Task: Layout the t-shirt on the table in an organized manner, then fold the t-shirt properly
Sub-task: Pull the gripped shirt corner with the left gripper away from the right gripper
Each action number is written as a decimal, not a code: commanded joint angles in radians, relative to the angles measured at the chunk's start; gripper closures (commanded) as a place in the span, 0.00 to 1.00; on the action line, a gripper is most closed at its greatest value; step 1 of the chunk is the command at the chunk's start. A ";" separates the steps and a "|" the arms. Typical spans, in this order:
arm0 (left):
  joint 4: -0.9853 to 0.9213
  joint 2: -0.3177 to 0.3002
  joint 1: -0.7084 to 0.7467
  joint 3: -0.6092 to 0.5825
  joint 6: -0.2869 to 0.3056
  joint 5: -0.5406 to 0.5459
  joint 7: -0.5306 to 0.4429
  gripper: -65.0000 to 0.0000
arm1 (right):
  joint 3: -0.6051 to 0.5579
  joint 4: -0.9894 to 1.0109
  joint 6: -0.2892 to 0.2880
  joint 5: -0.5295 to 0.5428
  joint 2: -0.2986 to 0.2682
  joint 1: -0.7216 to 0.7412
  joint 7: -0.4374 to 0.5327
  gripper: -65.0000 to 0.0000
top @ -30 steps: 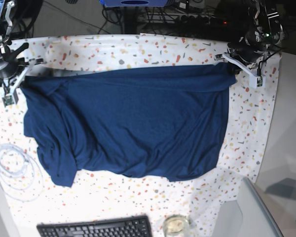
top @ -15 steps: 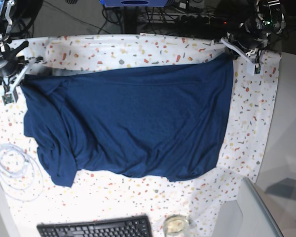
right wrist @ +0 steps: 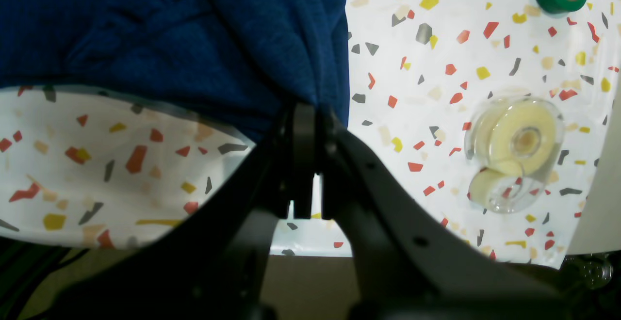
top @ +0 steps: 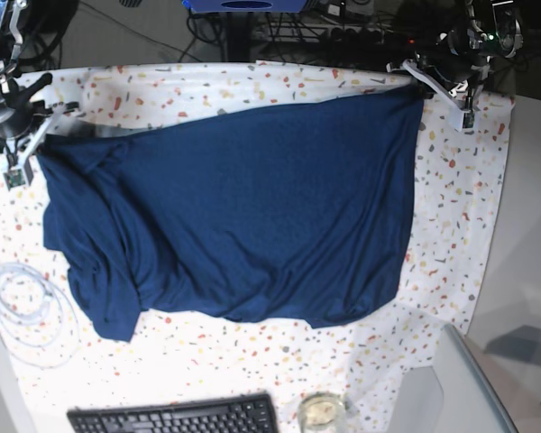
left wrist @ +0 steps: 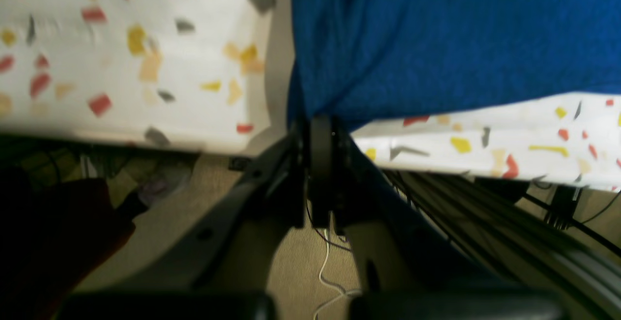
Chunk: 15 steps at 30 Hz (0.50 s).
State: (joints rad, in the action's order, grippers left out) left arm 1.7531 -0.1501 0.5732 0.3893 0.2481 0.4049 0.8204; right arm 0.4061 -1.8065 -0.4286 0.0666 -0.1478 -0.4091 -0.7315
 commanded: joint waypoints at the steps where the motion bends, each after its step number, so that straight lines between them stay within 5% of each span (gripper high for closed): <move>1: 0.014 -0.009 0.003 0.004 0.004 0.006 -0.011 1.00 | 0.009 -0.017 0.004 -0.001 -0.009 -0.011 0.011 1.00; 15: 0.012 -0.032 0.029 0.003 0.004 0.006 0.006 1.00 | 0.009 0.027 0.004 -0.001 -0.009 -0.015 0.011 1.00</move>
State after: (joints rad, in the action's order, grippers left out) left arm 1.7512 -0.1692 0.5991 0.3870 0.2481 0.4046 0.8352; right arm 0.4068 -1.7649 -0.4286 0.0669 -0.1455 -0.4255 -0.7326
